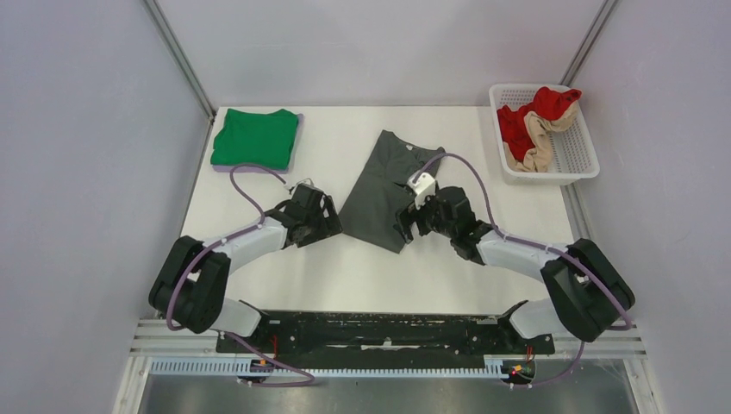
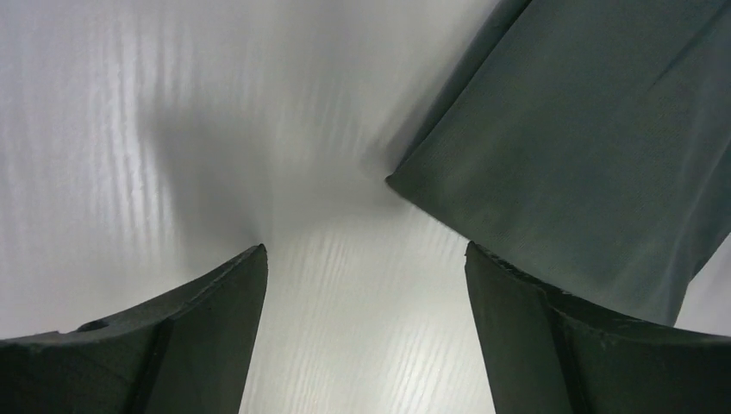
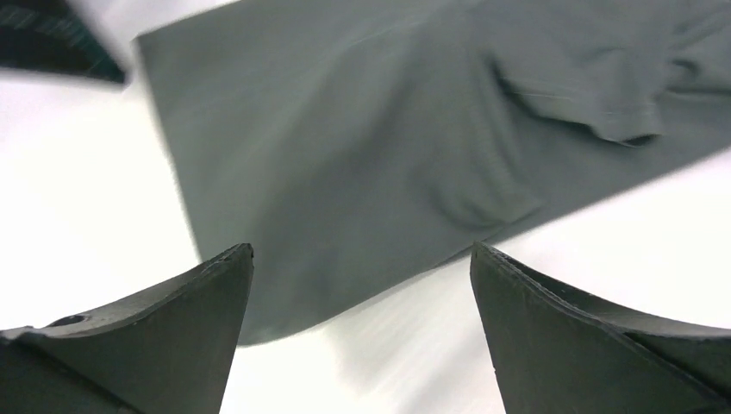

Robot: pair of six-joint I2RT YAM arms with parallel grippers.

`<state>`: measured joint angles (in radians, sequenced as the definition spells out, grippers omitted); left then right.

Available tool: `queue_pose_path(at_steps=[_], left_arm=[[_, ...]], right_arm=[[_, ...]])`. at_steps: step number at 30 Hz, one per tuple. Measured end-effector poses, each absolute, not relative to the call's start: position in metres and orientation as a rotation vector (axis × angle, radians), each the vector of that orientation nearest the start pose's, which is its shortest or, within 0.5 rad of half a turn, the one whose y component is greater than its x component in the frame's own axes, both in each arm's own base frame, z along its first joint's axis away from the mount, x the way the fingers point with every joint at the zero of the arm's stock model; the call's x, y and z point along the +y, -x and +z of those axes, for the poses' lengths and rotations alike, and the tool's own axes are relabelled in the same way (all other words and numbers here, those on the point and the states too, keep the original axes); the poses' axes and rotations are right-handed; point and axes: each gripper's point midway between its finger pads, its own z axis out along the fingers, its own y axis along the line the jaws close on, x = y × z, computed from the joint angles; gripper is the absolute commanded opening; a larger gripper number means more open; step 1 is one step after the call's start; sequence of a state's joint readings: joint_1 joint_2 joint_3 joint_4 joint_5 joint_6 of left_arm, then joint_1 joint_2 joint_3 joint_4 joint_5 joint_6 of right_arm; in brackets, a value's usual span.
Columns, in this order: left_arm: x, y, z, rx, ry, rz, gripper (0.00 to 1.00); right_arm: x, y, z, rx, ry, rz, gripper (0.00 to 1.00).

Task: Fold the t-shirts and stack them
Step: Grab one side of the 2/3 rectangular tshirt with both arms

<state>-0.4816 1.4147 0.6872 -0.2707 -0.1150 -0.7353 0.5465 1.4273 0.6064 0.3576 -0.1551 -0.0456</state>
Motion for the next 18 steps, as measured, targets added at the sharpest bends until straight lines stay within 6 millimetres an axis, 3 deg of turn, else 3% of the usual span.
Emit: queue_pose_path(at_steps=[4, 7, 14, 18], left_arm=[[-0.168, -0.289, 0.029, 2.544, 0.377, -0.395, 0.75], [-0.175, -0.296, 0.029, 2.532, 0.399, -0.43, 0.68], [-0.185, -0.308, 0.026, 2.517, 0.442, -0.471, 0.47], [-0.191, -0.317, 0.022, 2.513, 0.461, -0.484, 0.29]], right_arm=[[0.255, -0.28, 0.081, 1.886, 0.924, 0.473, 0.97], [0.269, -0.258, 0.078, 1.838, 1.075, 0.461, 0.92], [0.266, -0.248, 0.065, 1.83, 1.203, 0.376, 0.77], [0.276, -0.243, 0.057, 1.825, 1.289, 0.336, 0.68]])
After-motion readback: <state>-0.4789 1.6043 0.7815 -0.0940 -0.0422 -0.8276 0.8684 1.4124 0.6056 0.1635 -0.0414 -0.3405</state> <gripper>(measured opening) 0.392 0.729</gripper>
